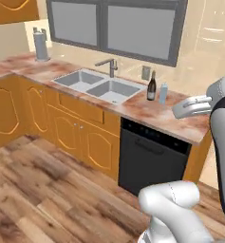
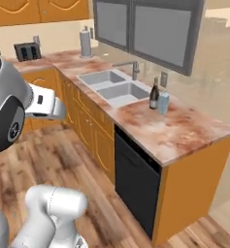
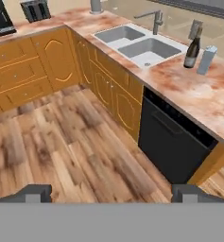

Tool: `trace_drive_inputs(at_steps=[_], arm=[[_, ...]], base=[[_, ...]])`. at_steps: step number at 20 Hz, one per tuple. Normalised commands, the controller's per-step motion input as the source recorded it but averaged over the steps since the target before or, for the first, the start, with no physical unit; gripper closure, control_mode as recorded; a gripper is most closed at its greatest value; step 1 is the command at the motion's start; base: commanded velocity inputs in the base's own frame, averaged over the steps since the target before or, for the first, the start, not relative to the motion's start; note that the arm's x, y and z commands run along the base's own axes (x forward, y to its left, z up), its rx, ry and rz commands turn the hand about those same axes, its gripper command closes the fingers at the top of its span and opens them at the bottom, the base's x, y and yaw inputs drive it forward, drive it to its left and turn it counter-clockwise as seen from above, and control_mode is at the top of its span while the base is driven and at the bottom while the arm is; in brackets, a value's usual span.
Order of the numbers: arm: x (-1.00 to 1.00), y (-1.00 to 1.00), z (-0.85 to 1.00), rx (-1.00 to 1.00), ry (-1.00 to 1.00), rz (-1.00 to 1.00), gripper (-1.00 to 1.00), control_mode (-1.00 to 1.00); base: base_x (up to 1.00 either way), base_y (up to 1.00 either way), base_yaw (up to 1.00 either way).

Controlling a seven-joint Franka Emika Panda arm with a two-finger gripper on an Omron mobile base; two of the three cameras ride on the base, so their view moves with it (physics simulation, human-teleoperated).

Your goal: Move the drinks to the dining counter.

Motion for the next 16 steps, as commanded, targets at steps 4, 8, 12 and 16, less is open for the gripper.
trace_drive_inputs(at_steps=[4,8,12,16], arm=[[0.00,0.00,0.00,0.00,0.00,0.00,-1.00,1.00],[0.00,0.00,0.00,0.00,0.00,0.00,-1.00,1.00],[0.00,0.00,0.00,0.00,0.00,0.00,-1.00,1.00],[0.00,0.00,0.00,0.00,0.00,0.00,-1.00,1.00]], base=[[0.01,0.04,-1.00],[0.18,0.30,-0.81],[0.12,0.99,-0.32],[-0.10,1.00,-0.03]])
